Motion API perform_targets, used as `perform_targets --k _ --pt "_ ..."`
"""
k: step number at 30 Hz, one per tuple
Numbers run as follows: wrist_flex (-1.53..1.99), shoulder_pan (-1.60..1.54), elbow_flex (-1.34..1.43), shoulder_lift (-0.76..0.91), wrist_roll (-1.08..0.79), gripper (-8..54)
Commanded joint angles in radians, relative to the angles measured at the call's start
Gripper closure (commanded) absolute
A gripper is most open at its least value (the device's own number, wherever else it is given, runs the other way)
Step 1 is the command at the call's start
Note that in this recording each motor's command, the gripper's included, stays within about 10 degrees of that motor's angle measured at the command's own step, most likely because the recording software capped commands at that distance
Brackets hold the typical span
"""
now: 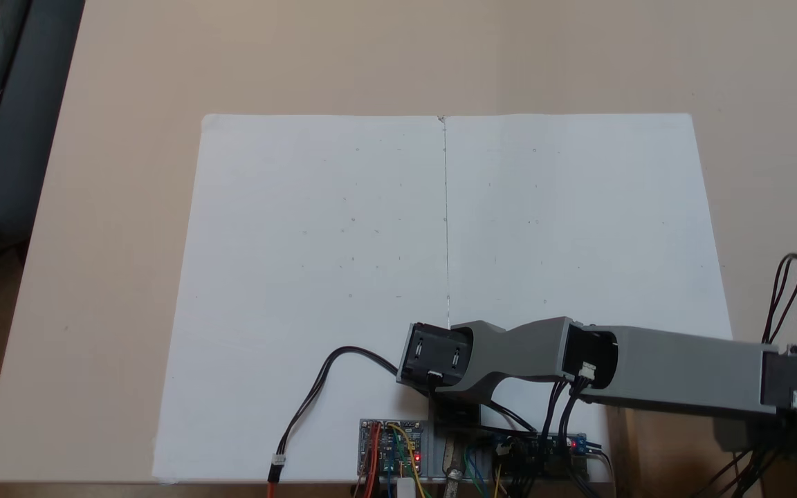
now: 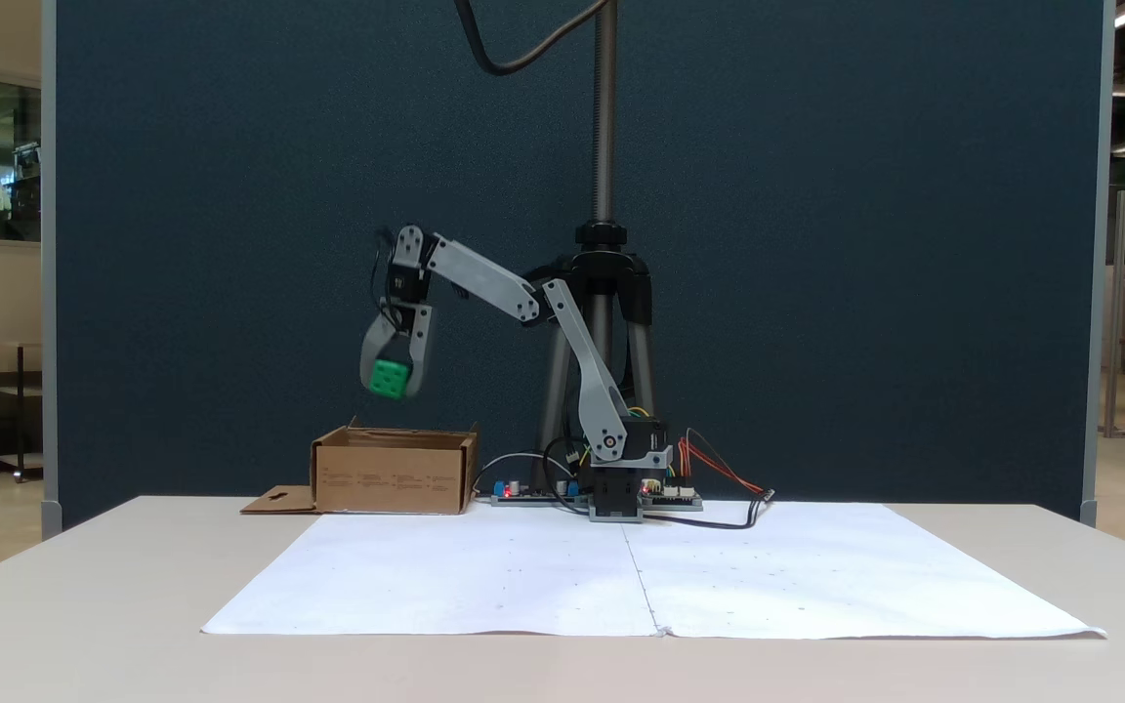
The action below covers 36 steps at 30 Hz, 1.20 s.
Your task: Grasp a green dice and put it in the bin.
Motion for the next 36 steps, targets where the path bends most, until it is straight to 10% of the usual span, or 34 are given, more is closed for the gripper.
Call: perform_targets --k 1,6,14,36 --pt "-0.020 0.032 0.051 0.023 -0.121 33.4" --pt "-0.104 0.038 0.207 0.029 -0.124 30.2" --pt "-0.143 0.035 0.215 0.029 -0.123 -0.4" --pt "-0.390 -0.632 0.012 0.215 0.311 2.5"
